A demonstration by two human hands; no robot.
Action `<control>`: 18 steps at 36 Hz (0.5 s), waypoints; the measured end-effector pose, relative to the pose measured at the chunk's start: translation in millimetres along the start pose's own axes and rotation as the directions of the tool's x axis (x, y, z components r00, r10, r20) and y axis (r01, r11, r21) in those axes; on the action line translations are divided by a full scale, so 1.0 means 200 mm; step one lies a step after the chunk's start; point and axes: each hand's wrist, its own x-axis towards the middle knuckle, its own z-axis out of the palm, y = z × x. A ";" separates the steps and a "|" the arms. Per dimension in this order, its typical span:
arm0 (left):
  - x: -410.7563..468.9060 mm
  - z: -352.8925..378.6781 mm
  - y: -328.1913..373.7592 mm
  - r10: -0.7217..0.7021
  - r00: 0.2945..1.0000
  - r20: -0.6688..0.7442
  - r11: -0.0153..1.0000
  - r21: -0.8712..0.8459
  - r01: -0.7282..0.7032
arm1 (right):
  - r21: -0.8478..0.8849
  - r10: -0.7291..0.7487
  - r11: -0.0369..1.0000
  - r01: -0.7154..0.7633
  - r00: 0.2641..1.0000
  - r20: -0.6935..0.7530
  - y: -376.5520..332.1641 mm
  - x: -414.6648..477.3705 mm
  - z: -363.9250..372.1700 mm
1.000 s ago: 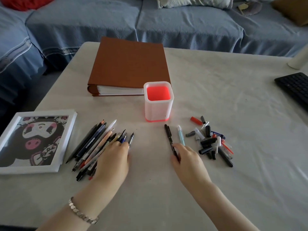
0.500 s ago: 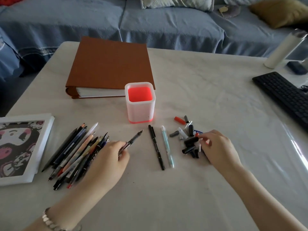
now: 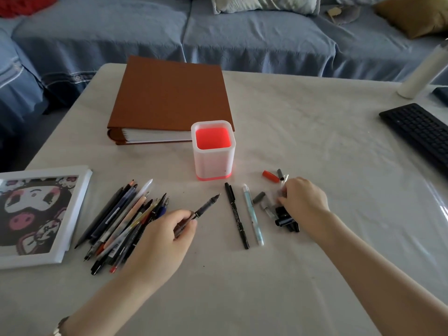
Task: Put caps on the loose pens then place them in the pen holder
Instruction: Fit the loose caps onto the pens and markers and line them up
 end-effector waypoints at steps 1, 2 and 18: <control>0.00 0.00 0.00 -0.004 1.000 0.005 1.000 -0.004 0.004 | 0.003 0.011 1.000 -0.011 1.000 -0.007 0.01 -0.01 0.00; -0.01 0.00 0.00 -0.007 1.000 0.012 1.000 -0.007 0.007 | 0.015 0.016 1.000 -0.015 1.000 -0.016 0.01 -0.01 0.00; 0.00 0.01 0.01 -0.042 0.997 0.059 0.999 -0.032 0.044 | 0.199 0.133 0.971 -0.133 0.991 0.014 0.07 0.13 -0.05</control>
